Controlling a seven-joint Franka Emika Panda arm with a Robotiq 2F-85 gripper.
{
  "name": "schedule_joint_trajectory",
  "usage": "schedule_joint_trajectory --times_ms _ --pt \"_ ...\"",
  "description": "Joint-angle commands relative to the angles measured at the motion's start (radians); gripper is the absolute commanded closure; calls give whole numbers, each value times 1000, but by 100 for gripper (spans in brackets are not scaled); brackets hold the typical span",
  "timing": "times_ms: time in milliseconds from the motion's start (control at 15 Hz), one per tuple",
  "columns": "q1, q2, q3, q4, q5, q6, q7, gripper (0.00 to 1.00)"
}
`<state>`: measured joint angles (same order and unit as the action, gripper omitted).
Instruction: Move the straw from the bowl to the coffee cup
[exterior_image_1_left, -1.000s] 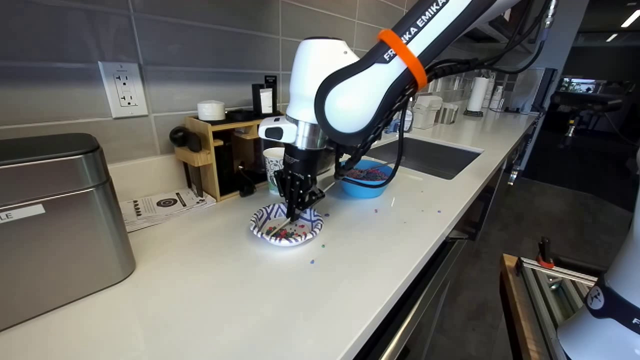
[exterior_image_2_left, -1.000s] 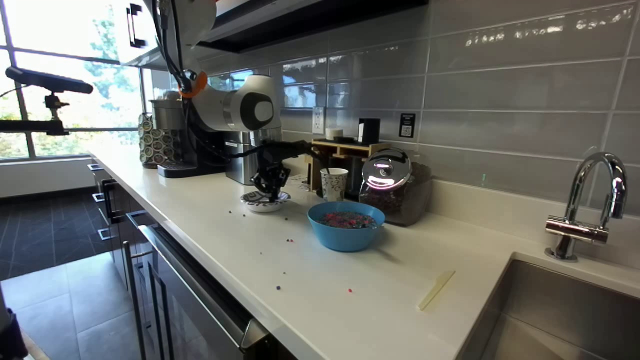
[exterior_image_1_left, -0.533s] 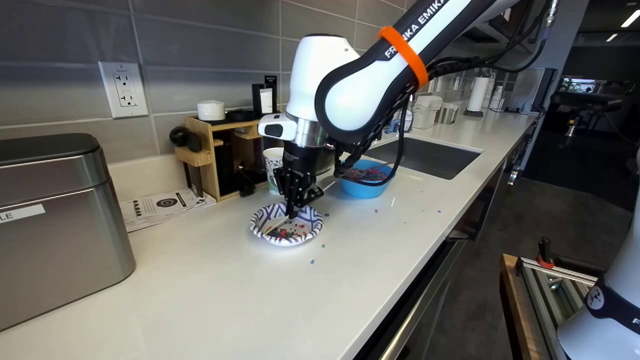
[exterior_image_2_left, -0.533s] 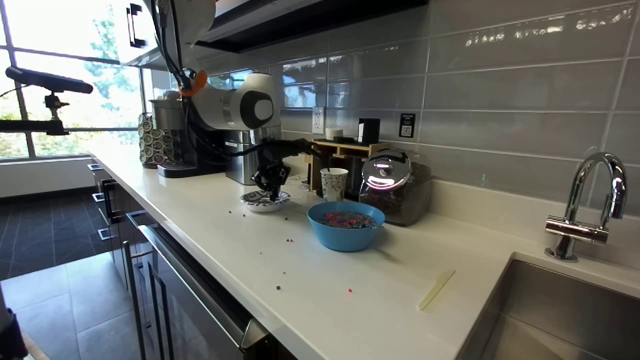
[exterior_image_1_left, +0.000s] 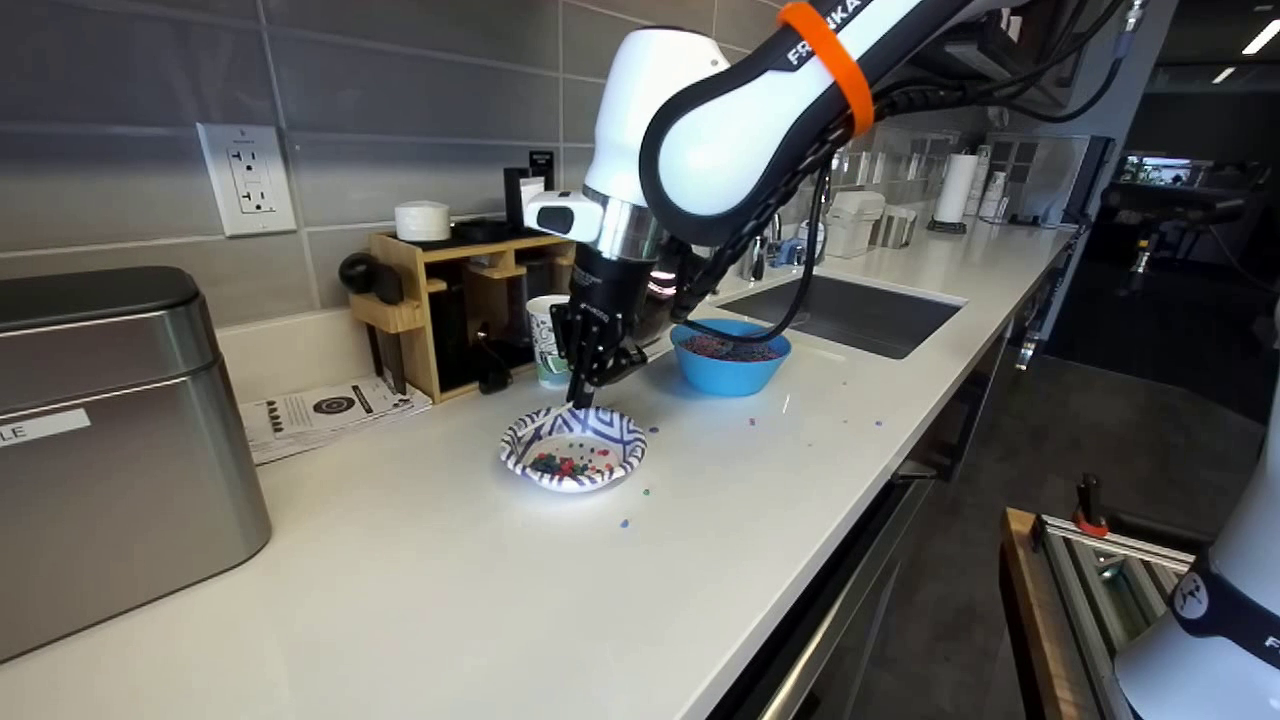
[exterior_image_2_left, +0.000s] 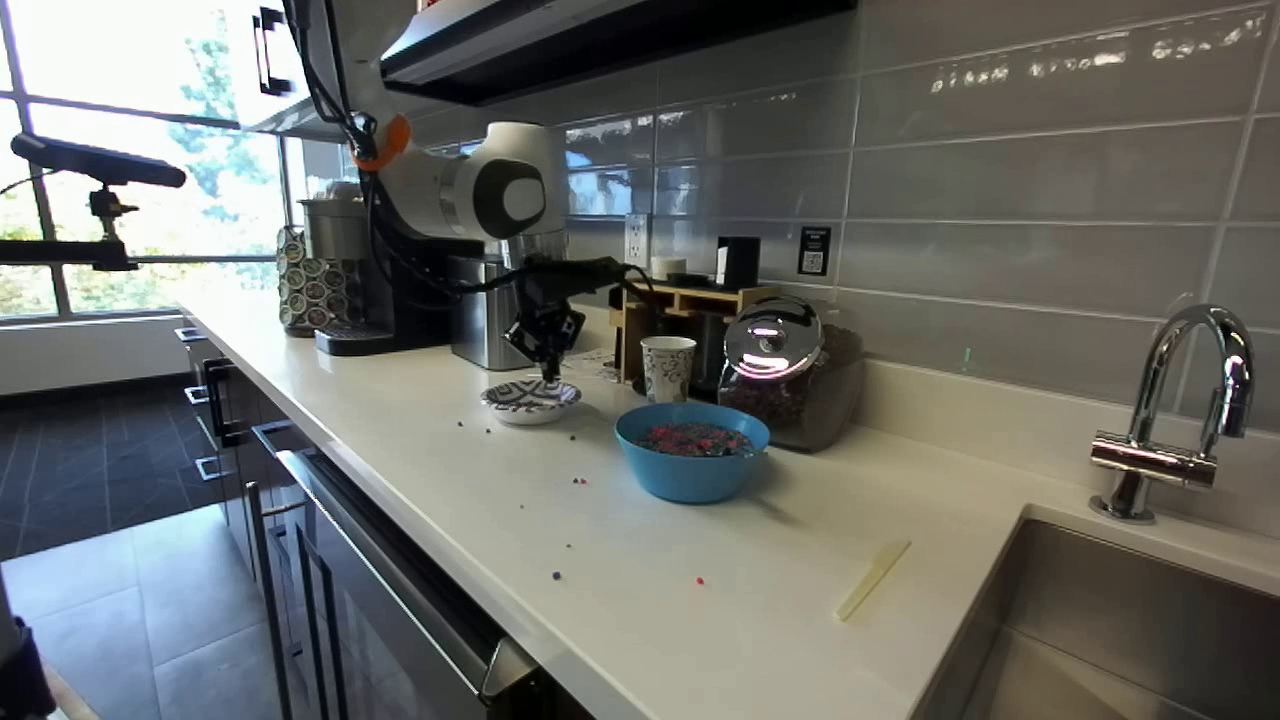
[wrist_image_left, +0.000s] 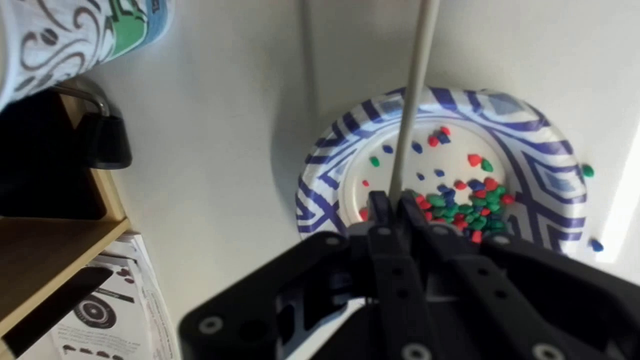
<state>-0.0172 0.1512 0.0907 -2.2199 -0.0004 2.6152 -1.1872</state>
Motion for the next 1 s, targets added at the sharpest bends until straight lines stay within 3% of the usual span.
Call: schedule_joint_trajectory --times_ms 0,400,933 --pt "-21 -106 15 -93 140 91 -50 99" --pt "-7 -191 2 -190 293 384 -15 99" --pt "16 -195 13 -289 356 812 76 99"
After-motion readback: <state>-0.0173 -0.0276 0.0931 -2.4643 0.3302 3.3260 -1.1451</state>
